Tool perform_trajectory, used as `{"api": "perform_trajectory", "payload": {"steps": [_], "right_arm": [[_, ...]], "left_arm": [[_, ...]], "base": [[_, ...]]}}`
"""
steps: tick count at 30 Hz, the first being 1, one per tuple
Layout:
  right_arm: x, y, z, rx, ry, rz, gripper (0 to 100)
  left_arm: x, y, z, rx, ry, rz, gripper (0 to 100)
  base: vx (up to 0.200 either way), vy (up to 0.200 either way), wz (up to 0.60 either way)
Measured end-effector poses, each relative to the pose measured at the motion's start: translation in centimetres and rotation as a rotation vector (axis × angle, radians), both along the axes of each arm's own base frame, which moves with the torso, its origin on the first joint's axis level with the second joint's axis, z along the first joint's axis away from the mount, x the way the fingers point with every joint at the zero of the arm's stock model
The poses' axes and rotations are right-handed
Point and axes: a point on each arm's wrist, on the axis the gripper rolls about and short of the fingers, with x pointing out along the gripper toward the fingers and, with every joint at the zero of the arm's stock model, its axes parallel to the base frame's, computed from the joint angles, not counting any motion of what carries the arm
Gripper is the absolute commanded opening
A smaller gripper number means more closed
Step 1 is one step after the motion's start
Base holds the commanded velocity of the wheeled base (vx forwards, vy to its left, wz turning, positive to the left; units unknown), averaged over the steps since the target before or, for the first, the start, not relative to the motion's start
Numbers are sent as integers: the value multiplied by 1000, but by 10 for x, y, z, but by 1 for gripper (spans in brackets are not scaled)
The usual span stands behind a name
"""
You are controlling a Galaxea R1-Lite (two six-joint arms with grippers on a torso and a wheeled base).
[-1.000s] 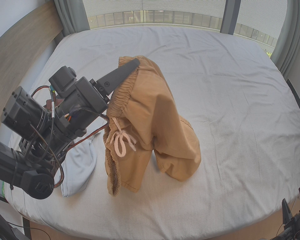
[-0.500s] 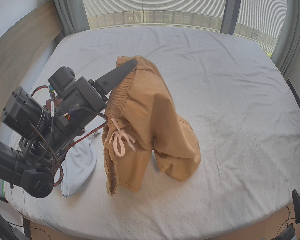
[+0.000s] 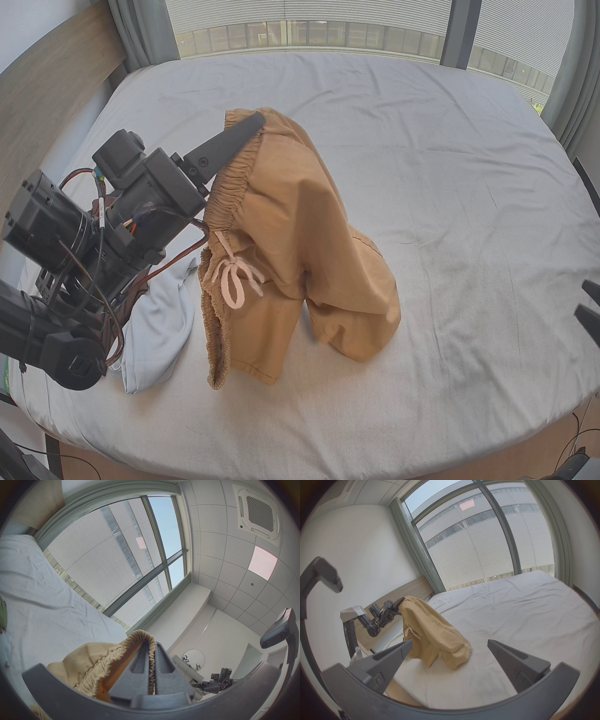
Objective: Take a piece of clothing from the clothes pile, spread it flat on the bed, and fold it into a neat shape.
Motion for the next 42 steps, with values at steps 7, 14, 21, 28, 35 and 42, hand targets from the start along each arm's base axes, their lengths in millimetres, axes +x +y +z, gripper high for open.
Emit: {"api": "perform_trajectory", "payload": {"steps": [7, 14, 21, 28, 35, 42], "right_arm": [[59, 18, 17, 74, -10, 83, 100], [111, 38, 9, 106, 21, 130, 100], [142, 52, -21, 90, 166, 144, 100], [156, 57, -45, 122, 286, 143, 100], [170, 62, -66, 149, 306, 143, 100], [181, 67, -93, 143, 339, 143, 100]], "left_arm": [[3, 1, 1, -2, -5, 9, 0], [6, 2, 3, -6, -13, 16, 0], [9, 5, 6, -13, -25, 32, 0], [11, 7, 6, -13, -27, 41, 0], [11, 7, 6, -12, -26, 41, 0], [10, 7, 6, -11, -26, 41, 0]], "base": [[0, 0, 0], [0, 0, 0], [0, 0, 0], [0, 0, 0], [0, 0, 0], [0, 0, 0]]}}
